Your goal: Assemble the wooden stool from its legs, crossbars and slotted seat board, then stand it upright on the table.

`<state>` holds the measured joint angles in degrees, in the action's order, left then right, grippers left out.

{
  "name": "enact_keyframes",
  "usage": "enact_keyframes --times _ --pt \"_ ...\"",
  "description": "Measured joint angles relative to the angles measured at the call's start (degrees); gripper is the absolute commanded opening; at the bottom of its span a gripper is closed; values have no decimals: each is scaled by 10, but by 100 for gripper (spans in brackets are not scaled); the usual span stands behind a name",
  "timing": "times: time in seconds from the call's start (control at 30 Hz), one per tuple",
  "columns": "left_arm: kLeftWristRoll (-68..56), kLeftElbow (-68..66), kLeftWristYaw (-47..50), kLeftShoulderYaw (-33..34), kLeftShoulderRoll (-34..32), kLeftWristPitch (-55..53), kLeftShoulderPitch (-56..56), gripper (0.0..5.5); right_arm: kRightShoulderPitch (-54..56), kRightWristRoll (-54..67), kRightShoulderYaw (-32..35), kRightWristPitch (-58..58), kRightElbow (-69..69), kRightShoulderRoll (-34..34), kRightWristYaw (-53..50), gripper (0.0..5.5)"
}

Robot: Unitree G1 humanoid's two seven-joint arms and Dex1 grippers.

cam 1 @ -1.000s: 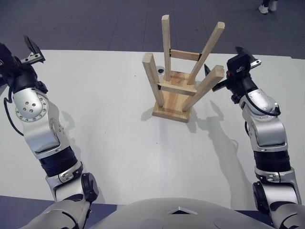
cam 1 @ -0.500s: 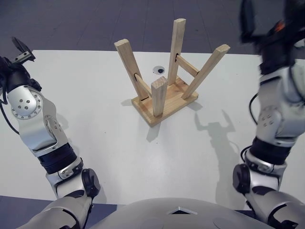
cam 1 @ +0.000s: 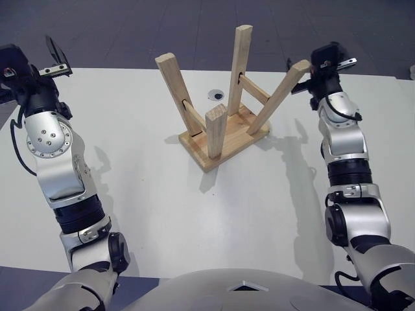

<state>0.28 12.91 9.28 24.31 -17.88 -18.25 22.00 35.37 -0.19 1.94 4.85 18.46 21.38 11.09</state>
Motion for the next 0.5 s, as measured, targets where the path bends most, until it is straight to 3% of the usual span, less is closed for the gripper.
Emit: enact_keyframes --times 0.23,0.5 --pt "0 -1 -1 -2 -3 1 -19 540 -29 7 54 57 -52 21 -30 538" --pt "-2 -9 -8 4 -17 1 -18 540 -142 60 1 130 -274 -15 41 538"
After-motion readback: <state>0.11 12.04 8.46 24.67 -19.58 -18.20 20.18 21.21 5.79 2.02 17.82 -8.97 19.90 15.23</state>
